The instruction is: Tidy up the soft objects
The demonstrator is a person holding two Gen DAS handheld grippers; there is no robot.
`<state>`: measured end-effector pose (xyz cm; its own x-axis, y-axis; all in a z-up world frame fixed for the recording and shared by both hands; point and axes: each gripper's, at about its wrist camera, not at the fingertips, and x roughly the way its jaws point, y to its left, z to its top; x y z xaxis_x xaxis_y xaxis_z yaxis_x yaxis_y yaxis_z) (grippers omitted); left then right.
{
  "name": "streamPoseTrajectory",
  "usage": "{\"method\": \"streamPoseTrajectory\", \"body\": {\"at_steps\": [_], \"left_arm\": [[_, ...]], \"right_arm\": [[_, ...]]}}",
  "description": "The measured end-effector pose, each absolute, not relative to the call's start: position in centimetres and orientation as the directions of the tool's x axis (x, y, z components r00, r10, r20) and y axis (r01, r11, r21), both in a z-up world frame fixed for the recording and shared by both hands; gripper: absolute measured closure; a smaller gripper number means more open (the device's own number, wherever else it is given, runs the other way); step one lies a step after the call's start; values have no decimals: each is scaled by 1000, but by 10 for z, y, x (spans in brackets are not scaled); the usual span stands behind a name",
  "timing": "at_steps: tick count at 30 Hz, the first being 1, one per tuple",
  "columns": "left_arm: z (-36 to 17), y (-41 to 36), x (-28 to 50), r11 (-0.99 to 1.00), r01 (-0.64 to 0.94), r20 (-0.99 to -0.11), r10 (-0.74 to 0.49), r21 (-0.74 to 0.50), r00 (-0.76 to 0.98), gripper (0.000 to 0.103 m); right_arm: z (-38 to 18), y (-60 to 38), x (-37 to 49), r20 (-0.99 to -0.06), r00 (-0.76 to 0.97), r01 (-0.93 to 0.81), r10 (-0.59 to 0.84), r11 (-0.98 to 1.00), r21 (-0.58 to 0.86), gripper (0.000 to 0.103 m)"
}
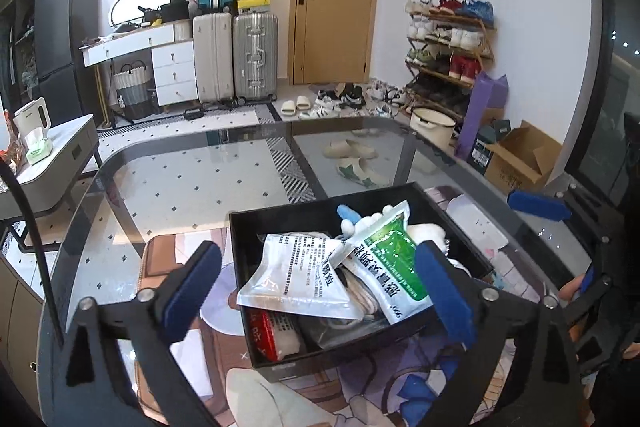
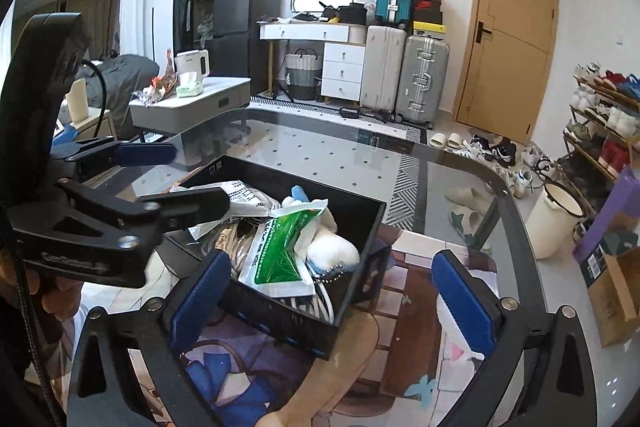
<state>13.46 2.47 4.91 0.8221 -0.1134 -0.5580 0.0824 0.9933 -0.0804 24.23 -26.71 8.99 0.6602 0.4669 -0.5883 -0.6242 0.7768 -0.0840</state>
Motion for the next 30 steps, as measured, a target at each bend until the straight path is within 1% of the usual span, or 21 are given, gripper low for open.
{"method": "streamPoseTrajectory", "body": {"at_steps": [3,7,13,23,30], "left_arm": [[51,26,128,995,67,-548,-100,-79,831,0],[54,29,115,994,63,-522,-101,-89,847,0],[53,32,92,997,37,-491,-67,-71,869,0],[37,35,77,998,9,-494,-39,-62,869,0],[28,36,77,998,-15,-482,-12,-53,876,0]], "right_arm": [[92,-272,236,-575,667,-618,473,783,-71,1],[92,-277,227,-553,674,-612,491,790,-44,1],[91,-279,215,-526,681,-612,509,790,-28,1],[90,-284,203,-475,704,-602,528,799,-4,1],[85,-286,200,-459,714,-592,528,806,6,1]]}}
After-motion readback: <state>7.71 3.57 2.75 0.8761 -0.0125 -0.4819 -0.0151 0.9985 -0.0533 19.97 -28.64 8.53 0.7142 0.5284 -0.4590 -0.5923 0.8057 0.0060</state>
